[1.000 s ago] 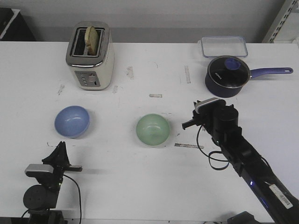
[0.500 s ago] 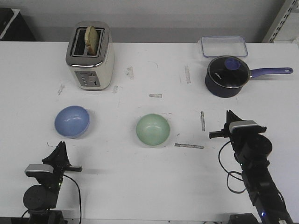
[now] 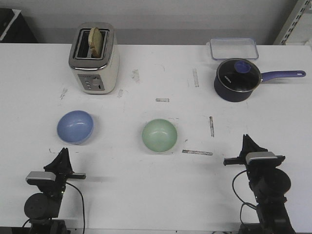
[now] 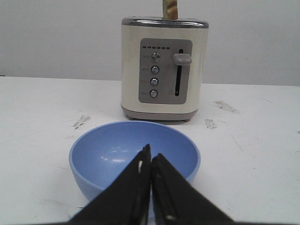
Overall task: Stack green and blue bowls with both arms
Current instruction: 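Release the green bowl and retract the right gripper to rest, then reach the left gripper forward and grasp the light blue bowl rim, then carry the blue bowl over and lower it into the green bowl, then open the left gripper and retract it back to rest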
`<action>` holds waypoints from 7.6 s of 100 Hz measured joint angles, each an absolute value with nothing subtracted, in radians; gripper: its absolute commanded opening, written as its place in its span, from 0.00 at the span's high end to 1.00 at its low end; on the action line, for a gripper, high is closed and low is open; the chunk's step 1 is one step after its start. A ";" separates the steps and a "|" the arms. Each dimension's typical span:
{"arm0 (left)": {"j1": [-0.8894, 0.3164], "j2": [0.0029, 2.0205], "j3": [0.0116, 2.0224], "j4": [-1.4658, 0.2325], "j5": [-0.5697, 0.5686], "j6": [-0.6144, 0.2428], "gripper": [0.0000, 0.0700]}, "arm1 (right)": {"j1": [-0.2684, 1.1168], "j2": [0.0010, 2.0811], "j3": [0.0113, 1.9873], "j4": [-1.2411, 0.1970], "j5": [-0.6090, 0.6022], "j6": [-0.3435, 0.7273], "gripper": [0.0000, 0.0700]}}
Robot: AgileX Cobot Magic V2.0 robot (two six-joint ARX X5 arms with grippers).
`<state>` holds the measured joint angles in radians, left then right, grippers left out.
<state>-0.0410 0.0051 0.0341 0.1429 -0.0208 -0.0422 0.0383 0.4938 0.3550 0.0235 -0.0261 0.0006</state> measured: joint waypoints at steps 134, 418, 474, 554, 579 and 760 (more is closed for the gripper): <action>-0.041 0.005 0.035 0.143 -0.021 -0.042 1.00 | 0.038 0.329 0.355 0.019 -0.026 0.001 0.98; 0.336 1.477 1.080 -0.531 0.299 -0.118 0.19 | 0.038 0.329 0.355 0.019 -0.026 0.001 0.98; 0.316 1.545 1.080 -0.543 0.299 -0.118 0.99 | 0.038 0.329 0.355 0.019 -0.026 0.001 0.98; -0.072 1.552 1.407 -0.637 0.295 -0.176 1.00 | 0.038 0.329 0.355 0.019 -0.026 0.001 0.98; -0.319 1.586 1.407 -0.488 0.296 -0.228 1.00 | 0.038 0.329 0.355 0.019 -0.026 0.001 0.98; -0.511 1.683 1.407 -0.471 0.303 -0.228 0.55 | 0.038 0.329 0.355 0.019 -0.026 0.001 0.98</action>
<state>-0.5110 1.6829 1.4075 -0.4713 0.3027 -0.2279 0.0383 0.3286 0.3550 0.0189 -0.0261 0.0006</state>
